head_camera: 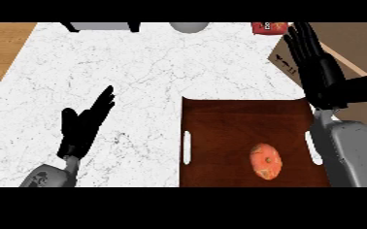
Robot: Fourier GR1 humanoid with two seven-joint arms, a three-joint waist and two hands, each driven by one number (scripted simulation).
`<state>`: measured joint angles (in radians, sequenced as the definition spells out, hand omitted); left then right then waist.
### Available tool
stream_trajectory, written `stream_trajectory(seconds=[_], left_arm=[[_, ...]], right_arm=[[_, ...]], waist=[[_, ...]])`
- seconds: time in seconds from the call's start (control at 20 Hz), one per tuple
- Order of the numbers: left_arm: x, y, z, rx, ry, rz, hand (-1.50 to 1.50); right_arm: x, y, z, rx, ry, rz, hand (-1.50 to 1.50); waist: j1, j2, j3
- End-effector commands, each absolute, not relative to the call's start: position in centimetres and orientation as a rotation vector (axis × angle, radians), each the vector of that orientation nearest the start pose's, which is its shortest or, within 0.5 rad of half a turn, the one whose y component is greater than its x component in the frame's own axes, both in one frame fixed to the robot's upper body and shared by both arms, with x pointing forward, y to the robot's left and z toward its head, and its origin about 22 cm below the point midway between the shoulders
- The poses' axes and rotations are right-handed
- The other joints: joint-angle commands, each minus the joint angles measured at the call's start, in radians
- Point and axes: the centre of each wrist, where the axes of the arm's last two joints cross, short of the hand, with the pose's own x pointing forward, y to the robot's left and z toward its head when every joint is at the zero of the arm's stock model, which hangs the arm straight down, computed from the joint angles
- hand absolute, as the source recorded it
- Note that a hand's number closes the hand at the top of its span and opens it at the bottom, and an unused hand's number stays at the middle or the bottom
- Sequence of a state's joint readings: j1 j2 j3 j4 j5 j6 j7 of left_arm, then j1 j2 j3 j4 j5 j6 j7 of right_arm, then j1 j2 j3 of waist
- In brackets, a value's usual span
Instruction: Pick the squash from the tray and place it in the cardboard box
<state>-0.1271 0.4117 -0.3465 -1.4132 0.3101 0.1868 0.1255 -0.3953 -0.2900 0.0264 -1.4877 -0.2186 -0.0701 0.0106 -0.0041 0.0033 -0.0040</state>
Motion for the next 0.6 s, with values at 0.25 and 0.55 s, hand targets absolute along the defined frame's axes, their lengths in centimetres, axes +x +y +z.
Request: stream_trajectory(seconds=[0.25, 0.55], left_arm=[[28.3, 28.1, 6.6, 0.227, -1.7, -0.442, 0.0], [27.3, 28.9, 5.7, 0.159, -1.725, -0.483, 0.0]], right_arm=[[26.9, -32.1, 17.7, -0.367, -2.064, 0.169, -1.5], [18.9, -36.2, 13.5, -0.603, -1.853, 0.505, -1.5]], waist=[[-0.105, -0.047, 0.003], [-0.064, -0.017, 0.004]])
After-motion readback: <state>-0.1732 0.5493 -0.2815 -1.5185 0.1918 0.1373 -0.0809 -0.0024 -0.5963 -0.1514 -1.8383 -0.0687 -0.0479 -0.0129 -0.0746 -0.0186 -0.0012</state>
